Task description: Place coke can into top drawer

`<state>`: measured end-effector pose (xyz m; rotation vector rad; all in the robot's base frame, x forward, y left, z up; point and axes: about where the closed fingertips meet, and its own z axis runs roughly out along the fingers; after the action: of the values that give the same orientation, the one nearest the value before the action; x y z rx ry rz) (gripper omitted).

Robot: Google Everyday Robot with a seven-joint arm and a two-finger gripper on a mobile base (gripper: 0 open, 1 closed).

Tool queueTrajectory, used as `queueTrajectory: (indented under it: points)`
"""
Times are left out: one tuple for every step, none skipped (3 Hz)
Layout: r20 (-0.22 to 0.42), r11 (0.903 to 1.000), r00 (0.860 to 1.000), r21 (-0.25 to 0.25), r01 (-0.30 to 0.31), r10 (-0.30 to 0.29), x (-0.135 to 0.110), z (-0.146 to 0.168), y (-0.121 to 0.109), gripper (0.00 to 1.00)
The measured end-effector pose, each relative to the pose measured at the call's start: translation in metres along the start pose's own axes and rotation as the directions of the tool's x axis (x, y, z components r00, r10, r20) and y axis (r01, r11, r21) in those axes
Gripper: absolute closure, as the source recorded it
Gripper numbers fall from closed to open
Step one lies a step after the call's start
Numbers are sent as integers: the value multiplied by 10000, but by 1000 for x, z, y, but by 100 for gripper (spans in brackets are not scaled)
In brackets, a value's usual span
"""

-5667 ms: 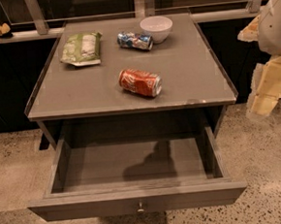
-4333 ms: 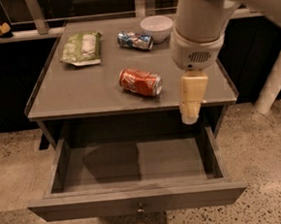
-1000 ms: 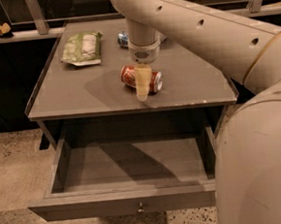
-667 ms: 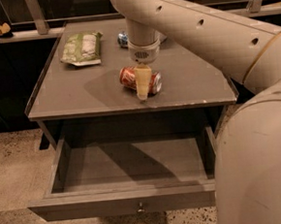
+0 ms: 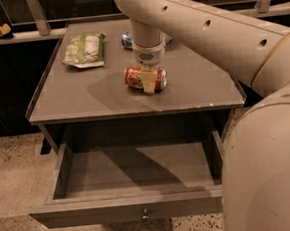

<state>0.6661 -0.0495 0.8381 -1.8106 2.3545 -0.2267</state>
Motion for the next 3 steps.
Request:
queueTrajectory:
  points:
    - [0,10000,10000,0,0,0,0,0,0,83]
    - [0,10000,10000,0,0,0,0,0,0,100]
    - [-235,9996,9995,153,-220,223,11,-7,13,100]
